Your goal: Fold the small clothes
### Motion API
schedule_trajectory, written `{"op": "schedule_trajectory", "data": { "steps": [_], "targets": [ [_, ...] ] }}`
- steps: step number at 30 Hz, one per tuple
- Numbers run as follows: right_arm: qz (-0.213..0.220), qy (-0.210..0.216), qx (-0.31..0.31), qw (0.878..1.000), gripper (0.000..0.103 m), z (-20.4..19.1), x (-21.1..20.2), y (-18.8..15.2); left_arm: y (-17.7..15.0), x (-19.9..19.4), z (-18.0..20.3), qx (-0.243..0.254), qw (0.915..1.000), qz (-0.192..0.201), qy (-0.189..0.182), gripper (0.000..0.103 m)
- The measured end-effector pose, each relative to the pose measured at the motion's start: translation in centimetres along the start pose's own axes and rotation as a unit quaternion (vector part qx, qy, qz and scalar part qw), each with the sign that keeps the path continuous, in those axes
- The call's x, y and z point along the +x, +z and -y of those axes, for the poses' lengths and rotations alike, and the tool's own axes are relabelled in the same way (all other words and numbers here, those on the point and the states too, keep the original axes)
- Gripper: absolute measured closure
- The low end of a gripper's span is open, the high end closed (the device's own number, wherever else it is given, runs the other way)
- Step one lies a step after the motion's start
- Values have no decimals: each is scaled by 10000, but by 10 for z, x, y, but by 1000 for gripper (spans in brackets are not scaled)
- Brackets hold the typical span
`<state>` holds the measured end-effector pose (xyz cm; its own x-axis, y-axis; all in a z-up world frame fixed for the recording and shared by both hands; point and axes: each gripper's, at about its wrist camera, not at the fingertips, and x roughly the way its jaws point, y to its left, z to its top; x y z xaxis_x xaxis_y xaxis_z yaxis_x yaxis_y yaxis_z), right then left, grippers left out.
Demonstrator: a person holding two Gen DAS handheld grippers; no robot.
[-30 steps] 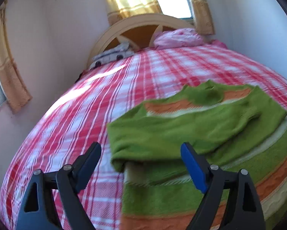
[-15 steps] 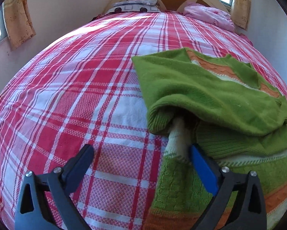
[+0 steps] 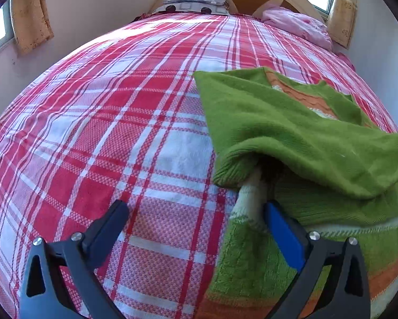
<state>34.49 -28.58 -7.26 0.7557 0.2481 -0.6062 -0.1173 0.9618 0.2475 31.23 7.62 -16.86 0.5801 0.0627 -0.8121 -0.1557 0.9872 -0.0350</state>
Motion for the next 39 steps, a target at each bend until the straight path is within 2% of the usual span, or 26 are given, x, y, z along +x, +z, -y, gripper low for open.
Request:
{"op": "schedule_trajectory", "data": {
  "steps": [5, 14, 18, 21, 23, 25, 30, 33, 36, 39],
  "targets": [
    [170, -150, 84, 9997, 99, 16, -19, 5, -1, -1, 2, 38, 10000, 9, 69, 0],
    [-170, -420, 360, 9983, 99, 49, -6, -21, 1, -6, 3, 95, 9997, 121, 204, 0],
    [-80, -321, 238, 9992, 99, 44, -10, -28, 6, -10, 21, 658, 9963, 290, 476, 0],
    [62, -263, 112, 9996, 99, 37, -19, -26, 21, -10, 21, 687, 9943, 541, 607, 0],
    [35, -264, 93, 9996, 99, 36, -20, -24, 28, 5, 19, 808, 9914, 405, 943, 0],
    [-66, -417, 52, 9991, 99, 37, -18, -25, 29, 8, 2, 457, 9968, 259, 609, 0],
    [-420, -757, 47, 9962, 100, 45, -3, -40, 15, 1, -21, 16, 9996, 156, 253, 0],
    [-761, -836, -50, 9936, 100, 49, 9, -57, 6, -8, -18, 57, 9993, 198, 313, 0],
    [-835, -803, 4, 9933, 98, 54, 8, -64, -1, -15, -14, 238, 9992, 161, 266, 0],
    [-766, -1023, -46, 9918, 92, 49, -8, -63, -7, -40, -19, 263, 9978, 475, 383, 0]
  ]
}}
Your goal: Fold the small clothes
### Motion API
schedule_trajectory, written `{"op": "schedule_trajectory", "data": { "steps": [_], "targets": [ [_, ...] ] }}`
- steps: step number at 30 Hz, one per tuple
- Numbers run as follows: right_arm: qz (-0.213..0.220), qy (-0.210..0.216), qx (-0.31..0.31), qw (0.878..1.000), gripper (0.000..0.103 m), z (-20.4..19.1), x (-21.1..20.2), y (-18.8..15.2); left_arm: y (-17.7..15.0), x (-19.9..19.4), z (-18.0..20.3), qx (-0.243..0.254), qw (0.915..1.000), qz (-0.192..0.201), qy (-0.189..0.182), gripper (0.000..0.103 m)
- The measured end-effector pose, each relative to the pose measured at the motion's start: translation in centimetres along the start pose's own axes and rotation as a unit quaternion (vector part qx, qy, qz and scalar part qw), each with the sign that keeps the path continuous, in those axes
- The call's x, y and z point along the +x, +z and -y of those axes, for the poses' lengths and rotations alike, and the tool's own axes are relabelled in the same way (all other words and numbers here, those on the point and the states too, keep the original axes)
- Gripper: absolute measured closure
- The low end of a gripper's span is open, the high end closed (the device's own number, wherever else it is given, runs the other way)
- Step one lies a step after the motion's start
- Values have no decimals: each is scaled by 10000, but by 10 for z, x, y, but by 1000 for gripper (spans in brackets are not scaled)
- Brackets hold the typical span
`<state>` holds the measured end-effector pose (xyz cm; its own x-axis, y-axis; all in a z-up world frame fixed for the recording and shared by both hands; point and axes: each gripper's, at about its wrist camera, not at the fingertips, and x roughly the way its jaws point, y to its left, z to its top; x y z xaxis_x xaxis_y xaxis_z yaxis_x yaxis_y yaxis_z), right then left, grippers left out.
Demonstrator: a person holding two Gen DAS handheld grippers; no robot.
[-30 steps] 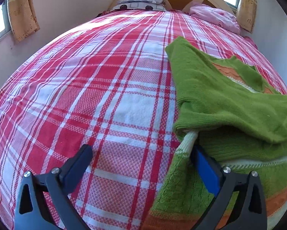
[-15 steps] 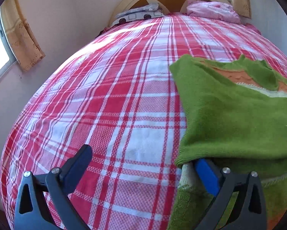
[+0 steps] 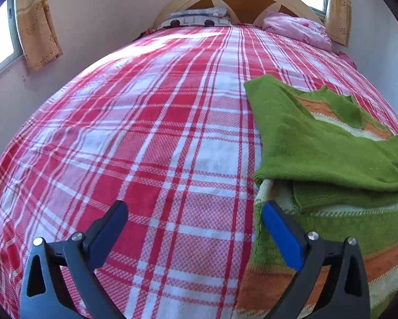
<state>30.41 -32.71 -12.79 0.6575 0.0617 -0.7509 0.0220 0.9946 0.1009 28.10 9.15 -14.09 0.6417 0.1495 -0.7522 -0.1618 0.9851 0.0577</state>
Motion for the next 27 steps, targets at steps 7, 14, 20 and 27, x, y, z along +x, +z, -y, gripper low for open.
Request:
{"op": "schedule_trajectory", "data": {
  "steps": [7, 14, 20, 27],
  "targets": [
    [548, 12, -530, 9971, 53, -43, -27, 18, 39, -21, -2, -197, 9969, 753, 108, 0],
    [-505, 278, -288, 9979, 54, -51, 32, 7, 32, 27, 37, 250, 9994, 163, 201, 0],
    [-129, 25, -536, 9985, 54, -53, 15, -23, 19, 39, 24, -6, 9997, -133, -197, 0],
    [22, -199, -486, 9986, 53, -58, 15, -26, 14, 32, 32, 158, 9999, 19, 1, 0]
  ]
}}
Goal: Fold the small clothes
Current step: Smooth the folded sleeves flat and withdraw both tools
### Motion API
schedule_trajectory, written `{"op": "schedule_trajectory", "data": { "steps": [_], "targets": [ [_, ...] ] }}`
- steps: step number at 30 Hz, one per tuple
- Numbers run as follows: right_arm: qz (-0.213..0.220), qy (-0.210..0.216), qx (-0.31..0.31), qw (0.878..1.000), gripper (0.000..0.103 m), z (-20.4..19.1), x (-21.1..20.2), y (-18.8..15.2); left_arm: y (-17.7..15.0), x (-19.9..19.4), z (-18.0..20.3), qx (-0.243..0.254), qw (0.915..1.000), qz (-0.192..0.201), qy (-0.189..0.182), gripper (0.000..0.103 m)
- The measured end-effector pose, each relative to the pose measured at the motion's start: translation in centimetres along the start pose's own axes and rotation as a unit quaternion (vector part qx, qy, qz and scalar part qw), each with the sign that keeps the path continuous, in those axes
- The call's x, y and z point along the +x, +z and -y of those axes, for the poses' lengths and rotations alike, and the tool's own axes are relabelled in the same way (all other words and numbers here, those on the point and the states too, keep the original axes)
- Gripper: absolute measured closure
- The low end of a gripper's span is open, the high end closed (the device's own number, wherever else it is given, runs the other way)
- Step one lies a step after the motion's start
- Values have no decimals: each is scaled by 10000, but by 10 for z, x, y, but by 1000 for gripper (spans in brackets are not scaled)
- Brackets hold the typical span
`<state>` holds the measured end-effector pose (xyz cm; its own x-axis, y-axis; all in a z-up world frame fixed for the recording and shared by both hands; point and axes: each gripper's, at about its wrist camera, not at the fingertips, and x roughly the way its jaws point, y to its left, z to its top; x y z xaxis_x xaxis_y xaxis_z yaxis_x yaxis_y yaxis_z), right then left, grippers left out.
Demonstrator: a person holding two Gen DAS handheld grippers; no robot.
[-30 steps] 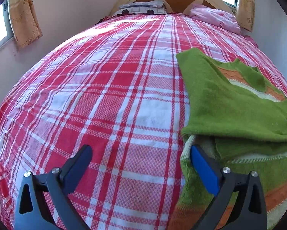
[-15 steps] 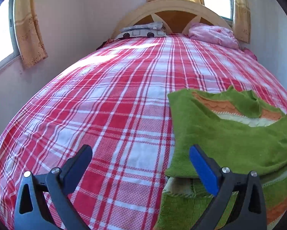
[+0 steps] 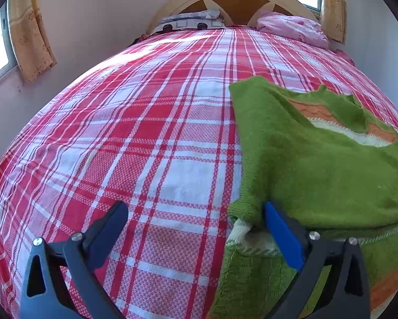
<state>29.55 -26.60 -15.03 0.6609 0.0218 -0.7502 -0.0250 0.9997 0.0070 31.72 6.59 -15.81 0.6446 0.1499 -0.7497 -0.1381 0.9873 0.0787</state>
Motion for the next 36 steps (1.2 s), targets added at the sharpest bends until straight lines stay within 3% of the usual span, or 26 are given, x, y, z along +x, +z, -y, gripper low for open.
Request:
{"op": "schedule_trajectory", "data": {
  "steps": [13, 21, 36],
  "targets": [
    [68, -96, 5, 9999, 53, -3, -2, 0, 1, -4, 2, 40, 10000, 82, -15, 0],
    [86, -44, 32, 9999, 52, -2, -10, -3, -11, -25, 1, 89, 9997, 132, -205, 0],
    [441, 321, 183, 9983, 48, -1, -65, -27, -33, -77, 2, 136, 9977, 448, -488, 0]
  ]
}}
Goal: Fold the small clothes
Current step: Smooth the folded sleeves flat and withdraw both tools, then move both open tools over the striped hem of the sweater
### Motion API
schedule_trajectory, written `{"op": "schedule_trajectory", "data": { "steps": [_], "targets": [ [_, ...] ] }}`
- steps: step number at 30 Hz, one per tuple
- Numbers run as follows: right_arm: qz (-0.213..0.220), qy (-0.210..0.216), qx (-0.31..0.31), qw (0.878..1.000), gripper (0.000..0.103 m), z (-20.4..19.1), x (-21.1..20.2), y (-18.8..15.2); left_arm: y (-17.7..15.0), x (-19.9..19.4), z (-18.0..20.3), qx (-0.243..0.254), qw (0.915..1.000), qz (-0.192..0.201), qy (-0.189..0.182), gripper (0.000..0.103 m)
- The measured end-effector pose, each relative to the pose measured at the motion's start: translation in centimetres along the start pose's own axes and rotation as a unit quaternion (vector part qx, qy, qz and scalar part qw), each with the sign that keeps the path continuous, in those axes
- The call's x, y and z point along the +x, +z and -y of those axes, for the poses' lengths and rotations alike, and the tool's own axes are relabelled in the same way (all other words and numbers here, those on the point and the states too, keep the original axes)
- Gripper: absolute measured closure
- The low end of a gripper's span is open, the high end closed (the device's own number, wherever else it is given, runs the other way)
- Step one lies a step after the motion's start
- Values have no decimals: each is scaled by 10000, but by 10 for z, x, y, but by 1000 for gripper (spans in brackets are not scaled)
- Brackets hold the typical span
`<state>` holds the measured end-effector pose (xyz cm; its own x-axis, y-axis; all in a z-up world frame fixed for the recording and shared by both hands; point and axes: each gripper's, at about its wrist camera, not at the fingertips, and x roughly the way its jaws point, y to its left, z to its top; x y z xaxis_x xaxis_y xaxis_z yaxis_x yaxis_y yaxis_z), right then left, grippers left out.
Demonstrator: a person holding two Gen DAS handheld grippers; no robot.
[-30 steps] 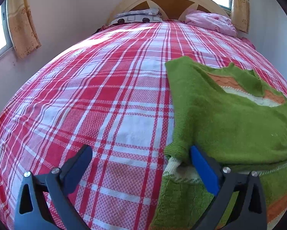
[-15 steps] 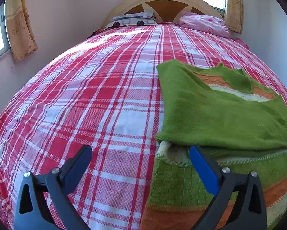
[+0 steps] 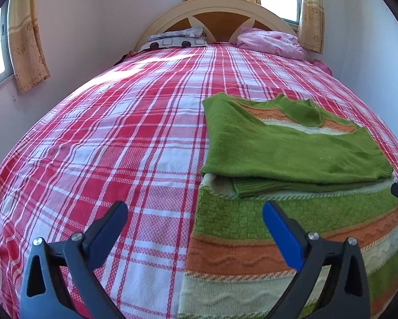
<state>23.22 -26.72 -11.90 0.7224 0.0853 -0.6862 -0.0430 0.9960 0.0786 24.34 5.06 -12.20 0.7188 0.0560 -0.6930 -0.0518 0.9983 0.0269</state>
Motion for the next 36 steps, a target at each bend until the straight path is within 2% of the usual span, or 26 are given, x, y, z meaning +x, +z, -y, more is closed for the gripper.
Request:
{"op": "schedule_trajectory", "data": {
  "steps": [15, 36],
  "targets": [
    [-112, 158, -259, 9995, 48, -14, -41, -45, -37, -52, 7, 251, 9994, 110, -232, 0],
    [-386, 101, -415, 9983, 45, -19, -83, -98, -99, -102, 18, 632, 9969, -208, -419, 0]
  ]
}}
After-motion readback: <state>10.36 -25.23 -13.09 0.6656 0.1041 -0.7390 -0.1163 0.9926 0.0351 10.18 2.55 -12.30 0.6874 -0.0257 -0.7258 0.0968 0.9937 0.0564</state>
